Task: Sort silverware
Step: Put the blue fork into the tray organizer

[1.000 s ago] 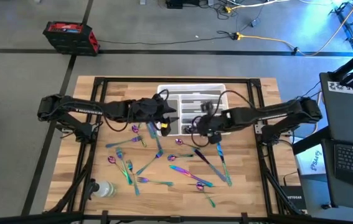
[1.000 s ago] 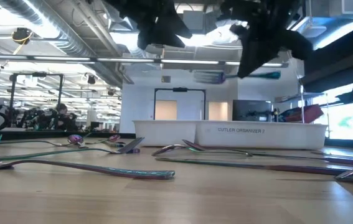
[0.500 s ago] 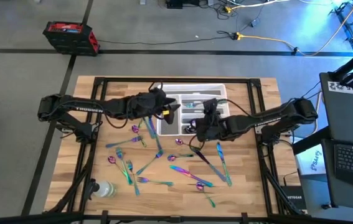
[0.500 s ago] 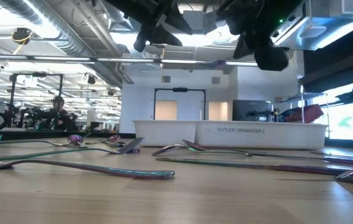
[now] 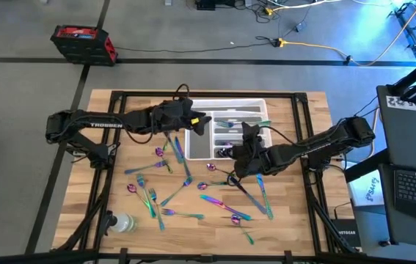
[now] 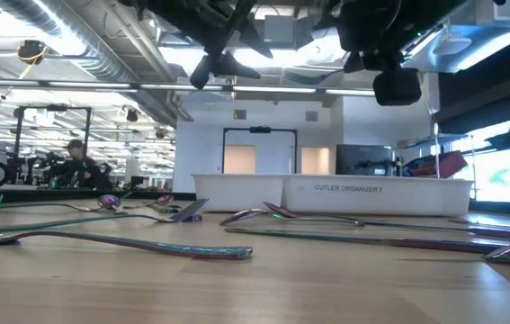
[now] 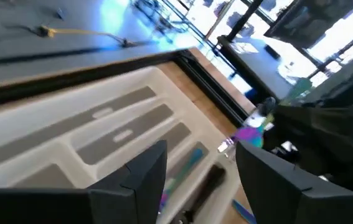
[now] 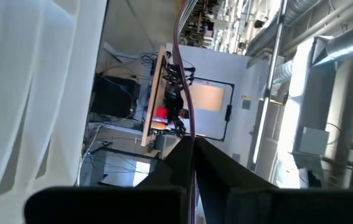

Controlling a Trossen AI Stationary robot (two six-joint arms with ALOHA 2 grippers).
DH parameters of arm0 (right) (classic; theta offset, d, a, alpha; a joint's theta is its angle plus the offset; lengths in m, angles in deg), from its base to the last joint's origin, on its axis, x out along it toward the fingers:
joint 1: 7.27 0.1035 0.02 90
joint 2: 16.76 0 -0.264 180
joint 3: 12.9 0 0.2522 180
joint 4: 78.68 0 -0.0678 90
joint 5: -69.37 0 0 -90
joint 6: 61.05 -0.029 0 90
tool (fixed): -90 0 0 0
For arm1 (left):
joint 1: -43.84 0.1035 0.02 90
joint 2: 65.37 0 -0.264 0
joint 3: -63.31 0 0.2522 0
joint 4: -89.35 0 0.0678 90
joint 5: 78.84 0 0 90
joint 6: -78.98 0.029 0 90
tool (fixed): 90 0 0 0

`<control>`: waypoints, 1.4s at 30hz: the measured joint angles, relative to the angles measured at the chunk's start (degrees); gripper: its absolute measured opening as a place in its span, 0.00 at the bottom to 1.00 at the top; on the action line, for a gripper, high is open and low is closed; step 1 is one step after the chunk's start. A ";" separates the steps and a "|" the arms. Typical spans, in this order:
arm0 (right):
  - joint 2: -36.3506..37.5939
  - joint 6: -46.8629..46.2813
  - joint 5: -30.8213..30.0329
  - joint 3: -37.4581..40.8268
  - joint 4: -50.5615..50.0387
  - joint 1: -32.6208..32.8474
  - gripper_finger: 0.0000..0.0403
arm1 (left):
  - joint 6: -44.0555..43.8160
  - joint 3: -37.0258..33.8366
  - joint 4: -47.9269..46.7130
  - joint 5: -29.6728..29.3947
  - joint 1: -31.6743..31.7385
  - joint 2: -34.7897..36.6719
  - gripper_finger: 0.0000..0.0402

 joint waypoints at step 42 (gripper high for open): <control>0.00 9.33 2.06 0.14 10.21 -0.15 0.00 | -21.06 0.00 15.22 19.31 3.29 -9.44 0.15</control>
